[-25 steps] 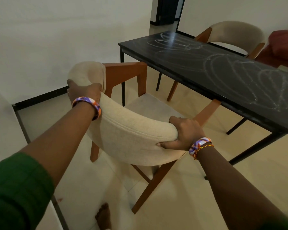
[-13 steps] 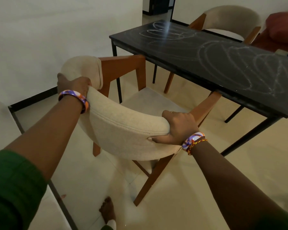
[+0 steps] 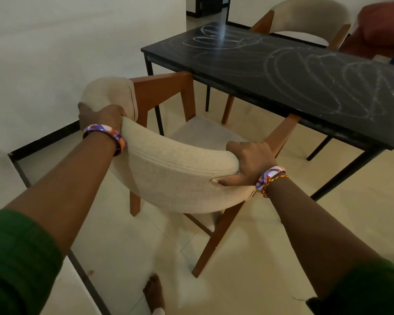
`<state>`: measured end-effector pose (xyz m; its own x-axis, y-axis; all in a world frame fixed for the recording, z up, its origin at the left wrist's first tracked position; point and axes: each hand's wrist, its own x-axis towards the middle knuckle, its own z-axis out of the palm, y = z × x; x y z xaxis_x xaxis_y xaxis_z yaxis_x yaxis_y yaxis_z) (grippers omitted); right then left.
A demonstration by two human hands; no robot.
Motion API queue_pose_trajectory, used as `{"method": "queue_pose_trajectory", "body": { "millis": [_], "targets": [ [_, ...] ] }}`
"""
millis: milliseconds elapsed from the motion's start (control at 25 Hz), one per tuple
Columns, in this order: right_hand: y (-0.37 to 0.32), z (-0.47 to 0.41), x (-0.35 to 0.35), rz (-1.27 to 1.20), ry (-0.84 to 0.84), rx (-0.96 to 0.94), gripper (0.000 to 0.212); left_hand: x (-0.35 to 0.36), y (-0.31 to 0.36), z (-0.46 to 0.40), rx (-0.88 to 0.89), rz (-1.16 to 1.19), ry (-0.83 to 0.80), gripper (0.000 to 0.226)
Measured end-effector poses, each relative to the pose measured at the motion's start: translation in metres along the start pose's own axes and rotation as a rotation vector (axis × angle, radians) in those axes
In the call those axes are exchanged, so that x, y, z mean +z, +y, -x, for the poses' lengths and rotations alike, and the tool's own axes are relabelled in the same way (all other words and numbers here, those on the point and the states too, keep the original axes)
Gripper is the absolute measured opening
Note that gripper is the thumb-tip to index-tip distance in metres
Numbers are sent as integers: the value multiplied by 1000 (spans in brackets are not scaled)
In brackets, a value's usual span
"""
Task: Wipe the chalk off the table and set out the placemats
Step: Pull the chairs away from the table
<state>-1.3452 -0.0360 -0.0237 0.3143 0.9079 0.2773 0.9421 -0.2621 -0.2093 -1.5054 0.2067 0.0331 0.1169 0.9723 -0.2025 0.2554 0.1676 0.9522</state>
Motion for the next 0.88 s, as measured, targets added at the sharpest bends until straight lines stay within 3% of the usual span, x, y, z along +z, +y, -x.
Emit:
{"method": "queue_pose_trajectory", "body": {
  "millis": [80,200,520,880],
  "targets": [
    [9,-2,0,15,19,1,92,6,2,6,16,-26,3,51],
    [12,-6,4,22,28,4,84,10,1,-3,36,-42,42,72],
    [5,0,3,-19,14,36,93,5,-1,-3,64,-108,34,84],
    [-4,0,4,-2,31,50,96,11,4,-7,65,-195,125,78]
  ]
}}
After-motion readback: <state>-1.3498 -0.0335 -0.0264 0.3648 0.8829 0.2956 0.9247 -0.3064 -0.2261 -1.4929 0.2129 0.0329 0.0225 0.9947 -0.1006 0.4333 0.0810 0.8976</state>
